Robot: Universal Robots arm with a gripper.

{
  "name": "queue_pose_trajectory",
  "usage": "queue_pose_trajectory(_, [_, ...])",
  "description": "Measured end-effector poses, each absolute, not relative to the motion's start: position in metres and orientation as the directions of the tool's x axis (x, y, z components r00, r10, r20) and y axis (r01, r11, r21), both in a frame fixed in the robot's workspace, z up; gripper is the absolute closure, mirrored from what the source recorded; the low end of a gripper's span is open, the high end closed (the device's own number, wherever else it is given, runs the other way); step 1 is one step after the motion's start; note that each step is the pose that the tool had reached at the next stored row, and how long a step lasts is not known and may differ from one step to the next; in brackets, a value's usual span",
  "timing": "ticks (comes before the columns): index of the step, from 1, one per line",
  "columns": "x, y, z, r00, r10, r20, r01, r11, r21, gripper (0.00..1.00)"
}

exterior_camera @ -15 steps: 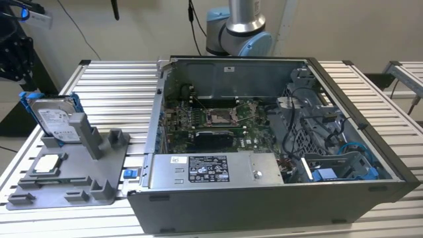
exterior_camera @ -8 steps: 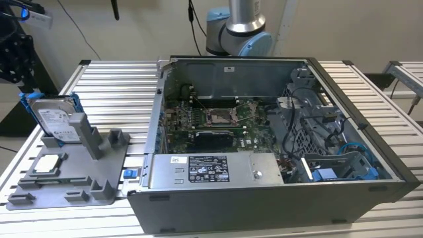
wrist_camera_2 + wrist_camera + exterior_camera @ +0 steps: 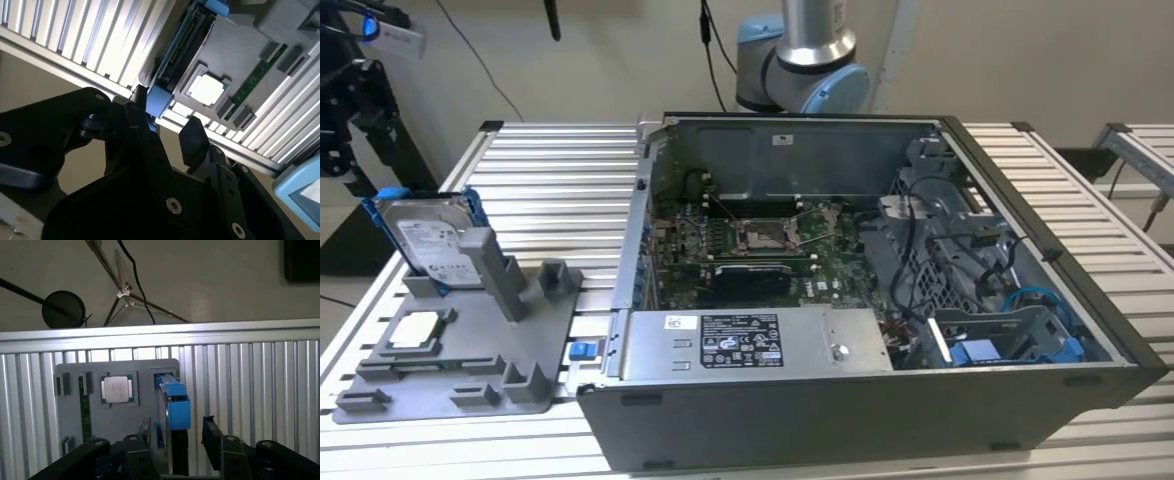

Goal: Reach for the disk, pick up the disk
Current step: 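Pick up the disk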

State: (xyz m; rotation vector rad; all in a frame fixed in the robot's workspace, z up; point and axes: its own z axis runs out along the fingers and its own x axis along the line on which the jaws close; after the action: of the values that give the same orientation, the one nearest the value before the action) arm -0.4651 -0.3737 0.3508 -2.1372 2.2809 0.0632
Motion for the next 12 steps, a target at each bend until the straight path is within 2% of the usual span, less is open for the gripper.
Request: queue_pose_trajectory(12, [-0.466,-0.371,0.336,-0.015,-0.999,-0.039,-1.0,0.014,0.009,0.0])
